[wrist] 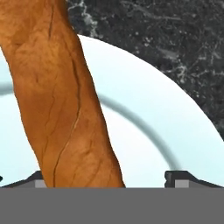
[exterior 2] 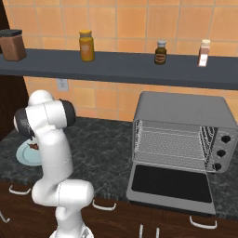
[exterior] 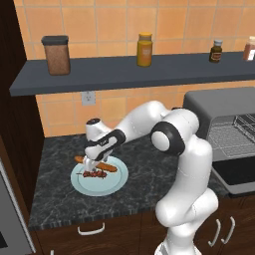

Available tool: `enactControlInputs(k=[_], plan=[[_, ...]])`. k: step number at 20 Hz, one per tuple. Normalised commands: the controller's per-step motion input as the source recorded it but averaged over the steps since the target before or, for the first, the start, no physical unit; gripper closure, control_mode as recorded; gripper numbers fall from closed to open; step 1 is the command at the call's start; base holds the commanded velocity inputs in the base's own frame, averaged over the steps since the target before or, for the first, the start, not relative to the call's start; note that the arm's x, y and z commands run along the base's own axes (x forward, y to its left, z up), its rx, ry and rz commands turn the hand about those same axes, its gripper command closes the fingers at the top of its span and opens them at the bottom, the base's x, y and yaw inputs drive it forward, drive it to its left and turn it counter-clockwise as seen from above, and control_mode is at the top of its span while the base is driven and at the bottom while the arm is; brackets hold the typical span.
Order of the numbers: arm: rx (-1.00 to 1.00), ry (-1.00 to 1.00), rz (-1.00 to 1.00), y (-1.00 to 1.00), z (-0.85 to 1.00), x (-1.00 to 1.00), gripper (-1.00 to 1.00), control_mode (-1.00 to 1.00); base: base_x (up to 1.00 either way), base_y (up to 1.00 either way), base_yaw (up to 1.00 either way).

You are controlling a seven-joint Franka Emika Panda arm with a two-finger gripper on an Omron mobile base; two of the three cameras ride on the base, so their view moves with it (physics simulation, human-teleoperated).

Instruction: Pick up the kebab skewer and baguette bread, and place them inside the toaster oven. Close the toaster oven door and start by setting the timer.

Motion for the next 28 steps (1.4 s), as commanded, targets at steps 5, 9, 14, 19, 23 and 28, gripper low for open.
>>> enactControlInputs(k=[5, 9, 14, 19, 23, 28], plan=[[0.0, 0.0, 0.0, 0.0, 0.0, 0.0, 1.0, -1.0, 0.0, 0.0, 0.0], [0.0, -0.04, 0.0, -0.28, 0.18, -0.21, 1.0, -1.0, 0.0, 0.0, 0.0], [-0.06, -0.17, 0.1, -0.54, 0.65, -0.78, 1.0, -1.0, 0.0, 0.0, 0.0], [-0.05, -0.13, 0.2, -0.98, 0.59, -1.0, 1.0, -1.0, 0.0, 0.0, 0.0], [-0.04, -0.09, 0.24, -1.0, 0.61, -1.0, 1.0, -1.0, 0.0, 0.0, 0.0], [-0.03, -0.06, 0.26, -1.0, 0.73, -1.0, 1.0, -1.0, 0.0, 0.0, 0.0]])
